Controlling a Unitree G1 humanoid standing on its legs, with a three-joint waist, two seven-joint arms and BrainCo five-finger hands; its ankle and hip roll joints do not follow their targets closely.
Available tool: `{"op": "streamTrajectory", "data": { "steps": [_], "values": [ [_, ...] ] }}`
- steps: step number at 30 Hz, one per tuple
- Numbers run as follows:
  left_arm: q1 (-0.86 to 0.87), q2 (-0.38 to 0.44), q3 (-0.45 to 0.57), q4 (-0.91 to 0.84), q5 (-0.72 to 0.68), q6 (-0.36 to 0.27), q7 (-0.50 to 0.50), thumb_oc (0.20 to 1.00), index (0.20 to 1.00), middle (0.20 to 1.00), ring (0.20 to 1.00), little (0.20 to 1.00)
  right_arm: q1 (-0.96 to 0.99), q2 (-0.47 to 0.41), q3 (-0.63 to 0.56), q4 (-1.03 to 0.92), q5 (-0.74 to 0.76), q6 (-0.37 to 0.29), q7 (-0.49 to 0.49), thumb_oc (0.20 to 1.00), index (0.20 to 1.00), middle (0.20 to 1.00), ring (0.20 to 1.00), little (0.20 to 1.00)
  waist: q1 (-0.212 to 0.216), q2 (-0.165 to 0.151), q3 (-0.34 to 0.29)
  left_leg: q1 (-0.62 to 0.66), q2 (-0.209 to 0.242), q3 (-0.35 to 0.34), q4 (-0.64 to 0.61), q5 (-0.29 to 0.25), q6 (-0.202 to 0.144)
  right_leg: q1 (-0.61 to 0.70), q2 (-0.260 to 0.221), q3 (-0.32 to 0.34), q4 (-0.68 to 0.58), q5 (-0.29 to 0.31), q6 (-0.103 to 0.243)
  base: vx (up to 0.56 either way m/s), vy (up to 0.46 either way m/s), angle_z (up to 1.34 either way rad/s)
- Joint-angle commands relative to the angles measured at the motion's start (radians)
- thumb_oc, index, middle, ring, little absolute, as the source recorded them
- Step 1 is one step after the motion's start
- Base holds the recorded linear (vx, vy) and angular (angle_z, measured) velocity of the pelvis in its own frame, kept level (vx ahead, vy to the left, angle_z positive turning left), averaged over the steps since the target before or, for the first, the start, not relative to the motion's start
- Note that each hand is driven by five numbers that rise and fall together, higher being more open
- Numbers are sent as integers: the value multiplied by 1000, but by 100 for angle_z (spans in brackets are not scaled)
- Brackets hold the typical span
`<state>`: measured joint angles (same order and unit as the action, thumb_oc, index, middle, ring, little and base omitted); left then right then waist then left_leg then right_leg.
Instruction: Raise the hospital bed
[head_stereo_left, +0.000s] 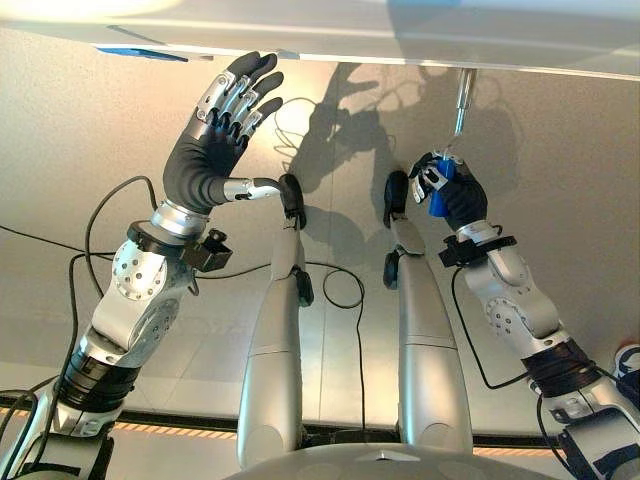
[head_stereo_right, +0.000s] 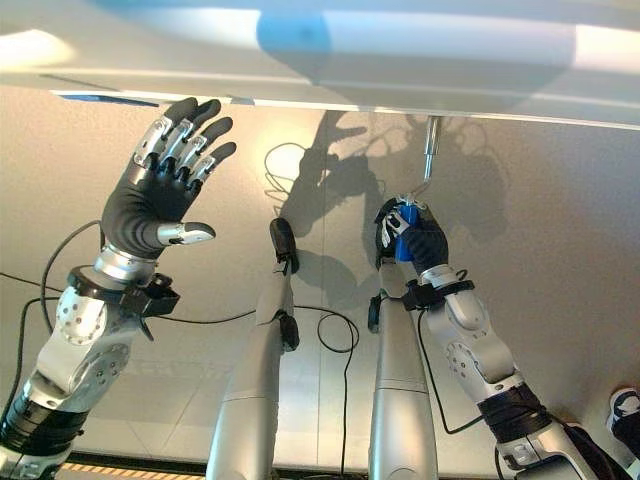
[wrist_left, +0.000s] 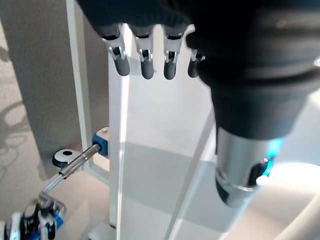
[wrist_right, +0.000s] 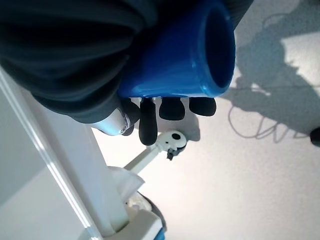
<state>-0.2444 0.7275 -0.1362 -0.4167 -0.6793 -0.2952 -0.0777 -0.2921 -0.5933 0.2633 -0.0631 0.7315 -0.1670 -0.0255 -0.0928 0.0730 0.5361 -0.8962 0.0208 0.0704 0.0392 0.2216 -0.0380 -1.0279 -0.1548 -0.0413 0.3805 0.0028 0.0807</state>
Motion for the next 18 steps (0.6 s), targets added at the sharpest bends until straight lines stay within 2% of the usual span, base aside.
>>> {"op": "streamTrajectory", "data": {
  "steps": [1, 18],
  "values": [
    [16, 3, 18, -73, 63, -55, -24, 1000, 1000, 1000, 1000, 1000, -37, -66, -137, -213, -62, -183, 106, 200, 200, 200, 200, 200, -13, 2, -16, 97, -7, -3, 86, -156, -33, 120, 30, -33, -182, 93, 80, 0, 0, 0],
    [18, -14, 20, -61, -28, -56, -64, 1000, 1000, 1000, 1000, 1000, -68, -1, -312, -122, 20, -285, -14, 200, 200, 200, 200, 200, -15, 25, -16, 149, 6, -2, 48, -142, -51, 131, 38, -28, -164, 70, 76, 1, -6, 0]
  ]
}}
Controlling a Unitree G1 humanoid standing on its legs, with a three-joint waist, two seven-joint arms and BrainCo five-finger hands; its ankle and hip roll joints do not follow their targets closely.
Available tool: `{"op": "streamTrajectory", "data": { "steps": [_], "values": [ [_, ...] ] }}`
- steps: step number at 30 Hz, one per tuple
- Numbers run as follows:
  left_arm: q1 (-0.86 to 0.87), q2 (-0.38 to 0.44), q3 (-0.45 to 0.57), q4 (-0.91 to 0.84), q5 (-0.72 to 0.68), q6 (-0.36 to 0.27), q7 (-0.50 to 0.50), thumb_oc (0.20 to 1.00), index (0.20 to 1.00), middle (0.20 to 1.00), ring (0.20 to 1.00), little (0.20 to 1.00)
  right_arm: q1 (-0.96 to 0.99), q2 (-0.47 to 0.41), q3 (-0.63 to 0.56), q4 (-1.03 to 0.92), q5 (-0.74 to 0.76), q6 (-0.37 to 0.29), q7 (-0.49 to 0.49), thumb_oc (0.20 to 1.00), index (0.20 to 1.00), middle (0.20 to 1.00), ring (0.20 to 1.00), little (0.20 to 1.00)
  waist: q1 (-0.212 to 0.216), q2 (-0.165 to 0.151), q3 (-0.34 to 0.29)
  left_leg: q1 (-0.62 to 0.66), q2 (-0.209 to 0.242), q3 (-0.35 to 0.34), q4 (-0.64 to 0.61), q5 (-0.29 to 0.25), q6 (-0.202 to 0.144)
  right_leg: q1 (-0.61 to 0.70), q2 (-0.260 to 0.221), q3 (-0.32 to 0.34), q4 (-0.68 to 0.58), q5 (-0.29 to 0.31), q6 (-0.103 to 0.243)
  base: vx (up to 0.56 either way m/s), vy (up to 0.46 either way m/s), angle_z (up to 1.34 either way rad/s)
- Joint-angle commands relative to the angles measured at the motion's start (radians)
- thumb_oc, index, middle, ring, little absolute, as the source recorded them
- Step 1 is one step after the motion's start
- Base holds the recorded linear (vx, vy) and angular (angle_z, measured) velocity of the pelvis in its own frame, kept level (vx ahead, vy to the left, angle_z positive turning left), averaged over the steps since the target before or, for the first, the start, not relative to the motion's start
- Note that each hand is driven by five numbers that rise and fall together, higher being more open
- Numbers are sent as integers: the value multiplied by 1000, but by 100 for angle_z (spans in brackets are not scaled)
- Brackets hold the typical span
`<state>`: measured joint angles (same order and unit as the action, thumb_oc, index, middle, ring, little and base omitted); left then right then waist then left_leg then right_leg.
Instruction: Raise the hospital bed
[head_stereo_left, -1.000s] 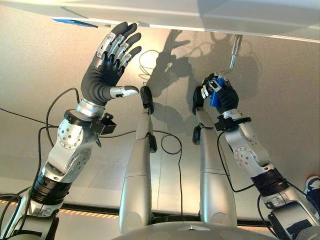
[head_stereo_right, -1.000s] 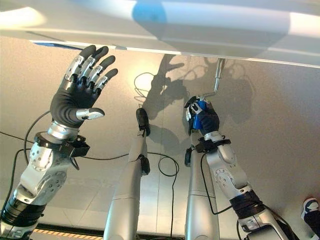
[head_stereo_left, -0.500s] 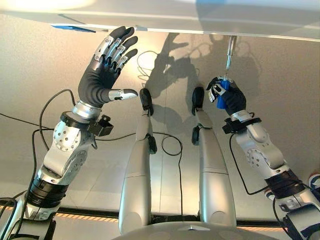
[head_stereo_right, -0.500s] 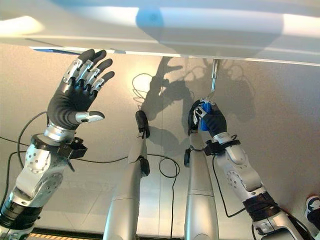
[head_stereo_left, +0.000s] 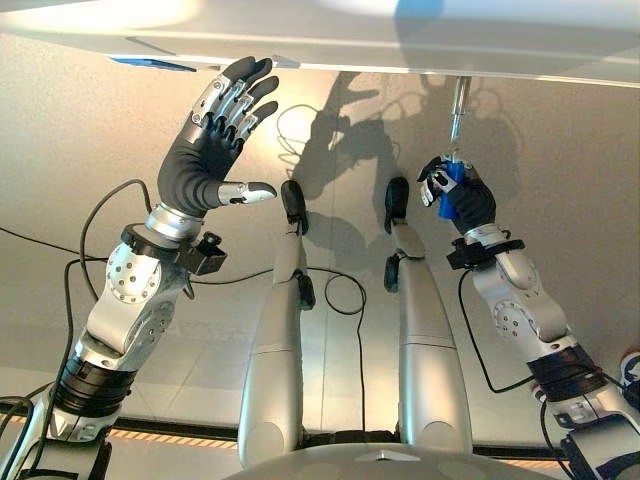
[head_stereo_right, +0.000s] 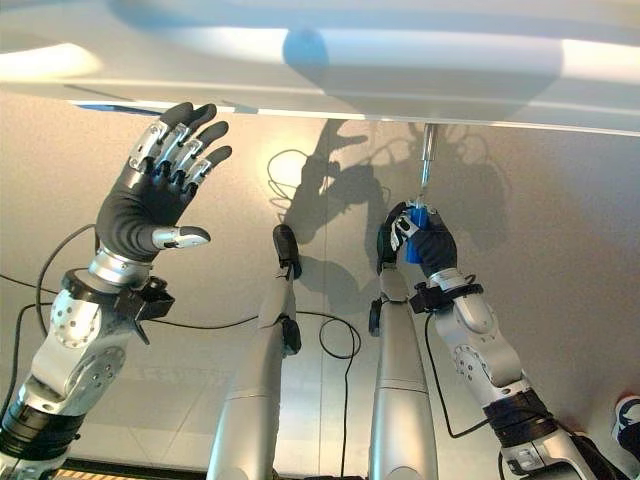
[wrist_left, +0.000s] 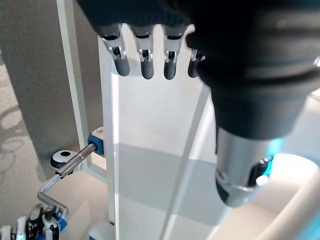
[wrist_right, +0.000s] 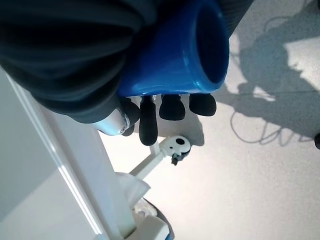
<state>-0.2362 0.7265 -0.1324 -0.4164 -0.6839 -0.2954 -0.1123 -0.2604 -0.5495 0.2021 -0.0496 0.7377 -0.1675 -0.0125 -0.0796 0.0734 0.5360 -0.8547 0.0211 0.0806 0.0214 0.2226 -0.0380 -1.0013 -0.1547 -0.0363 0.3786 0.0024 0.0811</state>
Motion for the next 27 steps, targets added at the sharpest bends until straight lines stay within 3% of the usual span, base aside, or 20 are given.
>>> {"op": "streamTrajectory", "data": {
  "steps": [1, 20, 27],
  "values": [
    [9, -13, 16, -61, -23, -56, -30, 1000, 1000, 1000, 1000, 1000, -100, -45, -251, -135, 13, -285, -28, 200, 200, 200, 200, 200, -28, 24, -16, 107, 6, -12, 65, -143, -51, 104, 38, -33, -162, 71, 76, 0, 0, 0],
    [-11, -33, -3, -53, -51, -53, -36, 1000, 1000, 1000, 1000, 1000, -117, -74, -349, 115, -98, -304, -199, 200, 200, 200, 200, 200, -34, 41, -16, 126, 20, -6, 35, -129, -55, 75, 52, -27, -132, 57, 65, 1, -7, -1],
    [-11, 0, -12, -58, -54, -54, -29, 1000, 1000, 1000, 1000, 1000, -144, -162, -358, 332, -187, -269, -277, 200, 200, 200, 200, 200, -30, 44, -16, 106, 14, -16, 51, -132, -51, 65, 49, -33, -127, 59, 65, 0, 0, 0]
  ]
}}
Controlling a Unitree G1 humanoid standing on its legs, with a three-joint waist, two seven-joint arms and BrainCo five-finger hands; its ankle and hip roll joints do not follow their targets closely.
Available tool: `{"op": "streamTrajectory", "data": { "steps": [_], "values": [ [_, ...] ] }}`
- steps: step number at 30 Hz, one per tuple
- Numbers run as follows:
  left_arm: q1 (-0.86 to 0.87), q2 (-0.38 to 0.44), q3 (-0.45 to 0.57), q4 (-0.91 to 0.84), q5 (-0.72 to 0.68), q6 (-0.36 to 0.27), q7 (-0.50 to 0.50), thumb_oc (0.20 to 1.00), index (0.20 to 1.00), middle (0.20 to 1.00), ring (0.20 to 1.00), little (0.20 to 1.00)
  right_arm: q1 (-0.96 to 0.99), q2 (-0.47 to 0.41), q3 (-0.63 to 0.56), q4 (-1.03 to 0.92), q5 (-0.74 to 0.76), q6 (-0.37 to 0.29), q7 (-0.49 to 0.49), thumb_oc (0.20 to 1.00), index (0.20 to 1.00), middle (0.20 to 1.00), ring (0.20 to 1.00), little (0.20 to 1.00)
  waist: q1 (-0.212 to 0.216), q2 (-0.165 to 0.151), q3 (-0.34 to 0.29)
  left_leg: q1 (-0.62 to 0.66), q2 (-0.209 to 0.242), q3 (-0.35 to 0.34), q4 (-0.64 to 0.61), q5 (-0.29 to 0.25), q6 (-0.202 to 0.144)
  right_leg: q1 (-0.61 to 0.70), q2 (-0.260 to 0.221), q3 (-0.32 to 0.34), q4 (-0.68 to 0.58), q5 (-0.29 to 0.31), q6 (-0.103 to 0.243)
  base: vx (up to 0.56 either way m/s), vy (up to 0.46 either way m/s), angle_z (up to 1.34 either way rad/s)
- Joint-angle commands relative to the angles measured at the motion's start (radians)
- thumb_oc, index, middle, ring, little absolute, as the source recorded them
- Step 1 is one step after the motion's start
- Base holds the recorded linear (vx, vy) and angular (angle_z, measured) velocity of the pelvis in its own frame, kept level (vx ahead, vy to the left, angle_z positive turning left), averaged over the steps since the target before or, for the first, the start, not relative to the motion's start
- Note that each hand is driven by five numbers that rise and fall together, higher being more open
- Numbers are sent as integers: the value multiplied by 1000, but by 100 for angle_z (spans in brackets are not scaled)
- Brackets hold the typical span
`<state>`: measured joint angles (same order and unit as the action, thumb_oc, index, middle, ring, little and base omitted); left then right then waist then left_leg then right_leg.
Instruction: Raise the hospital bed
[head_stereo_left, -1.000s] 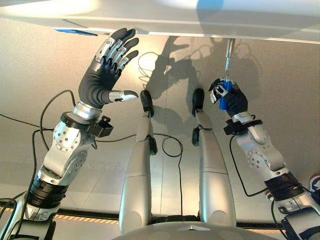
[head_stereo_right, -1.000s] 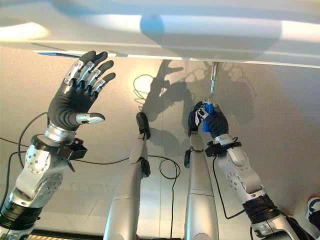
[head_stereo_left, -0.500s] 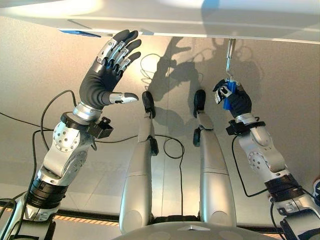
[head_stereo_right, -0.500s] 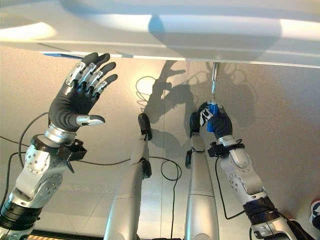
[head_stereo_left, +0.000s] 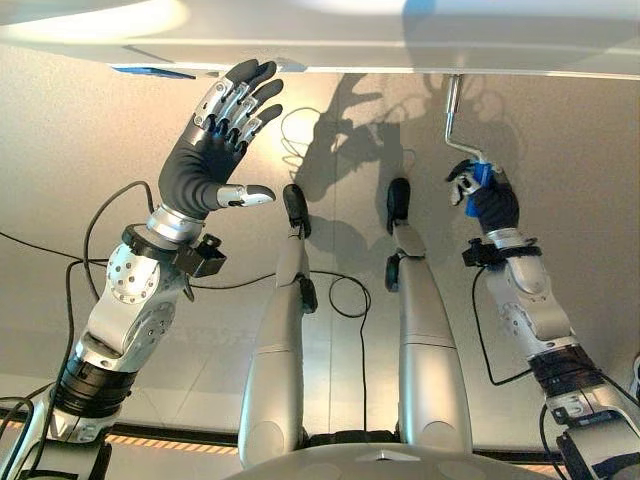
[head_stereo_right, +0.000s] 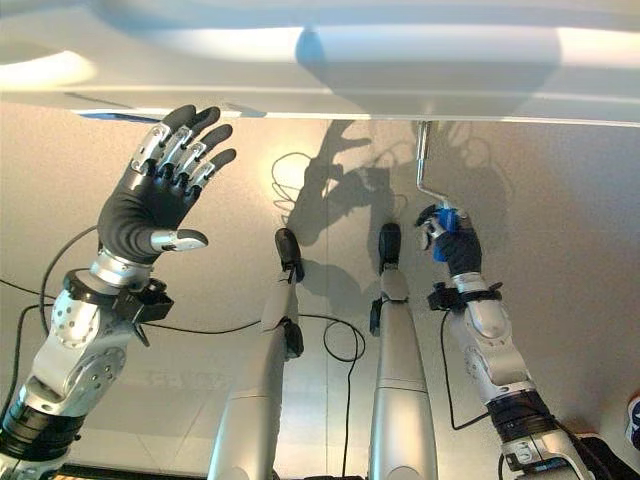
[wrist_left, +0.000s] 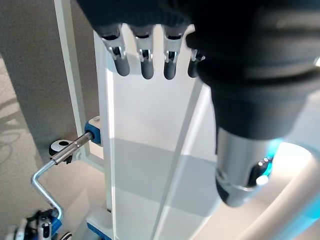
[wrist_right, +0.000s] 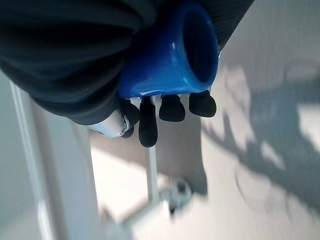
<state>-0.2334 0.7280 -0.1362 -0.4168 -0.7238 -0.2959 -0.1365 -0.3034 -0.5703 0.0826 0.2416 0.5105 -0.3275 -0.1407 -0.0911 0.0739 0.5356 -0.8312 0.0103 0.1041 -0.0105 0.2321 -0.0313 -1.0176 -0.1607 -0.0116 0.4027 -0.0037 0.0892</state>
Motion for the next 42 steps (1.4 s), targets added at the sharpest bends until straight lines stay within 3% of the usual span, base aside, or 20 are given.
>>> {"op": "streamTrajectory", "data": {
  "steps": [1, 14, 18, 20, 26, 42],
  "values": [
    [-12, 4, -10, -58, -16, -54, -6, 1000, 1000, 1000, 1000, 1000, -101, -150, -236, 53, 37, -106, -151, 200, 200, 200, 200, 200, -18, 44, -16, 88, 24, -41, 85, -149, -59, 88, 55, -59, -148, 56, 58, 0, 0, 0],
    [-34, 59, -57, -55, -16, -58, -5, 1000, 1000, 1000, 1000, 1000, -138, -260, -168, 263, -72, -32, -179, 200, 200, 200, 200, 200, -12, 48, -16, 83, 21, -44, 92, -150, -58, 89, 51, -60, -146, 58, 58, 0, 0, 0],
    [-65, 81, -109, -48, -22, -59, -8, 1000, 1000, 1000, 1000, 1000, -243, -297, -37, 474, -115, 23, -157, 200, 200, 200, 200, 200, 2, 55, -16, 77, 21, -44, 95, -147, -59, 83, 51, -60, -141, 60, 58, 0, 0, 0],
    [-97, 97, -159, -46, -29, -59, -6, 1000, 1000, 1000, 1000, 1000, -371, -316, 115, 667, -144, 79, -107, 200, 200, 200, 200, 200, 17, 61, -16, 66, 23, -45, 99, -143, -60, 73, 50, -59, -139, 61, 56, -9, 1, 2],
    [-175, 104, -233, -30, -46, -55, -3, 1000, 1000, 1000, 1000, 1000, -574, -247, 316, 993, -170, 170, 4, 200, 200, 200, 200, 200, 44, 82, -16, 34, 18, -53, 123, -141, -60, 48, 47, -64, -114, 56, 51, -7, -11, 1],
    [-237, -16, -251, -29, -34, -37, 47, 1000, 1000, 1000, 1000, 1000, -716, -55, 393, 1125, -243, 245, 23, 200, 200, 200, 200, 200, 92, 122, -16, -77, -3, -67, 211, -173, -35, -49, 35, -60, -40, 34, 41, -4, 7, 4]
  ]
}}
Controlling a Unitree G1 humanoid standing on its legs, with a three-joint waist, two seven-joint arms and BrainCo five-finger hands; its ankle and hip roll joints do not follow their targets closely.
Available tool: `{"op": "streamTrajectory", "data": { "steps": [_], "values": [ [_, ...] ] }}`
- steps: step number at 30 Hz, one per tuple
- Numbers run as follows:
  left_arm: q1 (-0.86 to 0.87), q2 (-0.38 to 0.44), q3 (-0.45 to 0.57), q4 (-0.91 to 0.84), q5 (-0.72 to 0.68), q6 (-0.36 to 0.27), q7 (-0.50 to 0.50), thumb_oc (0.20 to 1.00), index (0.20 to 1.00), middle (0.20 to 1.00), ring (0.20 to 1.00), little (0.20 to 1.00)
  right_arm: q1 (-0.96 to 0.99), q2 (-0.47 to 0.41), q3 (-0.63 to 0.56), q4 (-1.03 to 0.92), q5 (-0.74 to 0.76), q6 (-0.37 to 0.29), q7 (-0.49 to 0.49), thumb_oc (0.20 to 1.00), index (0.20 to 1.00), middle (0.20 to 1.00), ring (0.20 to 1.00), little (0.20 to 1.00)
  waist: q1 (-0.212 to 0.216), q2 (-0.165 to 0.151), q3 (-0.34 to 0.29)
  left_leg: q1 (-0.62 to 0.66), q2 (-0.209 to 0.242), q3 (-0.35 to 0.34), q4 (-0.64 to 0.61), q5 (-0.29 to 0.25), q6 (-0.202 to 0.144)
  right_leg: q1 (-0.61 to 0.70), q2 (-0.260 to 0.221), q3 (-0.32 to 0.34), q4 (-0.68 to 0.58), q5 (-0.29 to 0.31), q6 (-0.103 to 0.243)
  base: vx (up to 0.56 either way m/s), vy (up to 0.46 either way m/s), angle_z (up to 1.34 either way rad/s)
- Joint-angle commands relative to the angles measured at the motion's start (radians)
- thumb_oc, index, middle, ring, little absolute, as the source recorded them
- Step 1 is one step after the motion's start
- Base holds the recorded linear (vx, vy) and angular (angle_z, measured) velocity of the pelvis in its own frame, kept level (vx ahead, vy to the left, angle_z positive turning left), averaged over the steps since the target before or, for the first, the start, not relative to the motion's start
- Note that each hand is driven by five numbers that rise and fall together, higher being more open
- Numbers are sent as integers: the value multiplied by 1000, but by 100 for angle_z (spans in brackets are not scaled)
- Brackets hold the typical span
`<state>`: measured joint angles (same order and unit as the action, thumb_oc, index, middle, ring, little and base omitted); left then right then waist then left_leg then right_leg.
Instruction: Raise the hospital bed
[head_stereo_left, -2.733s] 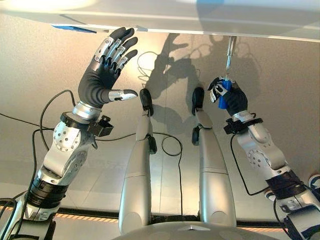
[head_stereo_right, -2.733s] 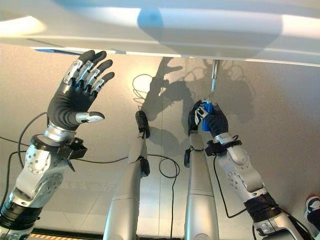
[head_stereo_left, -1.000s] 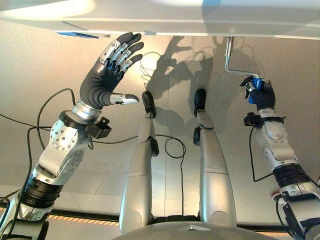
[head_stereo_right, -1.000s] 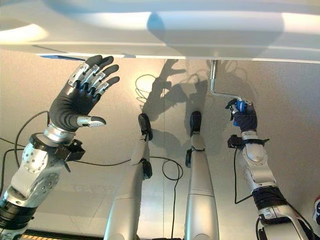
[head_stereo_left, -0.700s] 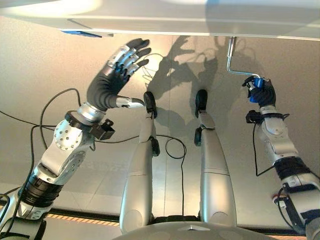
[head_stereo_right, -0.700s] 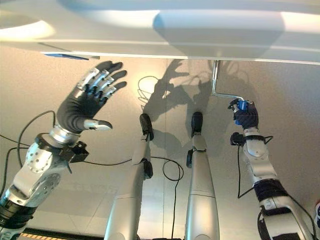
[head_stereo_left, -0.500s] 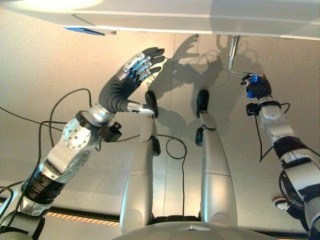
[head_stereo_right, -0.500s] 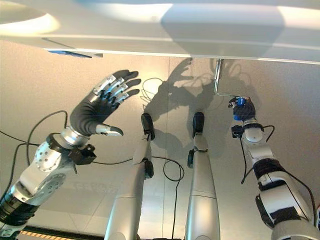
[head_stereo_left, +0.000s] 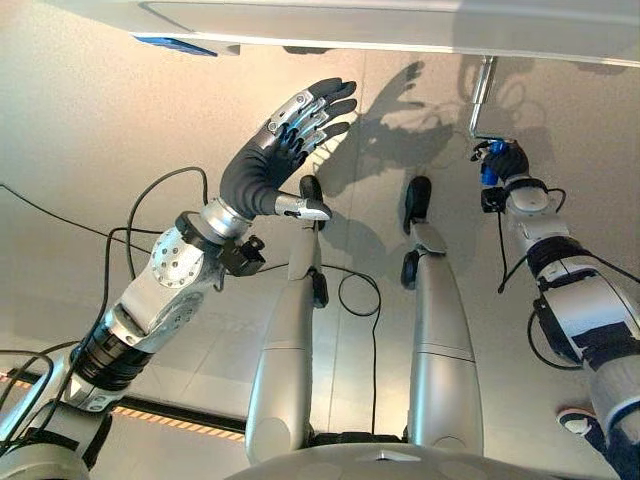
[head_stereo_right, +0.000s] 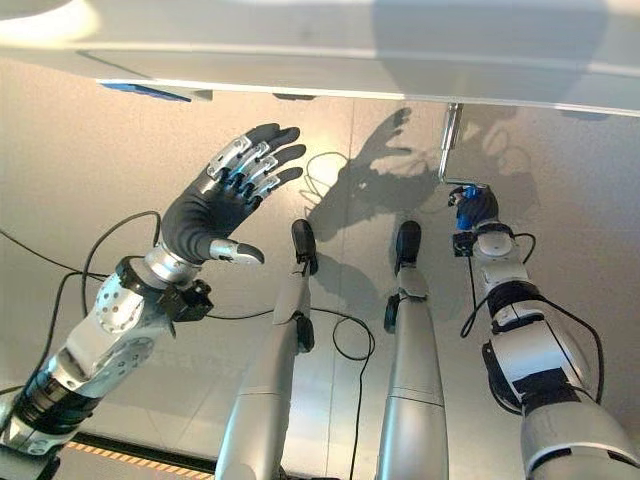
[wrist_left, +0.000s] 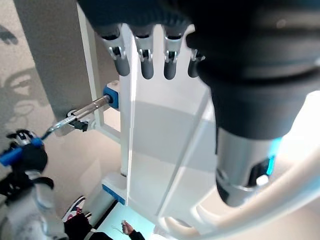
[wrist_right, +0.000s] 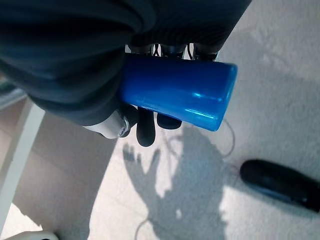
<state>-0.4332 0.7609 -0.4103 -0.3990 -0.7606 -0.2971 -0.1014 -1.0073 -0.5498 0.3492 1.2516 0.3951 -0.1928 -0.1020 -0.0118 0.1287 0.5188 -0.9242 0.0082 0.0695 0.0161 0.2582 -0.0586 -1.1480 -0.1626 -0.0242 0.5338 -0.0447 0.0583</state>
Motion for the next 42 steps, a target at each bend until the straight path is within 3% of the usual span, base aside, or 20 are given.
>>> {"op": "streamTrajectory", "data": {
  "steps": [1, 6, 23, 27, 33, 35, 42],
  "values": [
    [-44, -64, 25, -44, 8, -35, 22, 1000, 1000, 1000, 1000, 1000, -24, -45, 132, 117, -130, 117, -17, 200, 200, 200, 200, 200, 17, 72, 1, -3, -2, -33, 198, -204, -6, 65, 35, -46, -160, 72, 70, 0, 0, 0],
    [-48, -101, 33, -37, 19, -25, 41, 1000, 1000, 1000, 1000, 1000, -29, 18, 86, 107, -29, 118, -10, 200, 200, 200, 200, 200, 16, 72, 1, -45, -4, -35, 230, -214, 0, 37, 33, -43, -144, 68, 66, 4, 13, 1],
    [-29, -158, 70, -50, 36, -23, 101, 1000, 1000, 1000, 1000, 1000, -37, 320, 257, -39, -122, 119, 21, 200, 200, 200, 200, 200, 19, 65, 1, -77, -7, -27, 260, -227, 7, 18, 33, -39, -137, 69, 62, 6, 19, -1],
    [-21, -162, 82, -50, 49, -28, 111, 1000, 1000, 1000, 1000, 1000, 1, 386, 339, -149, -173, 106, 46, 200, 200, 200, 200, 200, 13, 60, 1, -77, -9, -26, 262, -227, 6, 22, 31, -38, -142, 72, 62, 0, 26, -2],
    [1, -154, 96, -50, 57, -40, 111, 1000, 1000, 1000, 1000, 1000, 39, 400, 413, -299, -214, 95, 77, 200, 200, 200, 200, 200, 12, 54, 1, -68, -8, -24, 256, -223, 5, 30, 31, -34, -151, 78, 64, -1, 7, 0],
    [22, -137, 101, -52, 66, -49, 109, 1000, 1000, 1000, 1000, 1000, 68, 388, 462, -458, -207, 73, 117, 200, 200, 200, 200, 200, 2, 43, 1, -56, -7, -19, 250, -223, 2, 43, 29, -35, -165, 85, 66, -4, 30, 0],
    [24, -113, 97, -55, 74, -64, 112, 1000, 1000, 1000, 1000, 1000, 85, 372, 480, -575, -164, 53, 133, 200, 200, 200, 200, 200, 0, 43, 1, -54, -8, -20, 254, -221, 4, 51, 30, -35, -169, 88, 68, -1, 4, 0]
  ]
}}
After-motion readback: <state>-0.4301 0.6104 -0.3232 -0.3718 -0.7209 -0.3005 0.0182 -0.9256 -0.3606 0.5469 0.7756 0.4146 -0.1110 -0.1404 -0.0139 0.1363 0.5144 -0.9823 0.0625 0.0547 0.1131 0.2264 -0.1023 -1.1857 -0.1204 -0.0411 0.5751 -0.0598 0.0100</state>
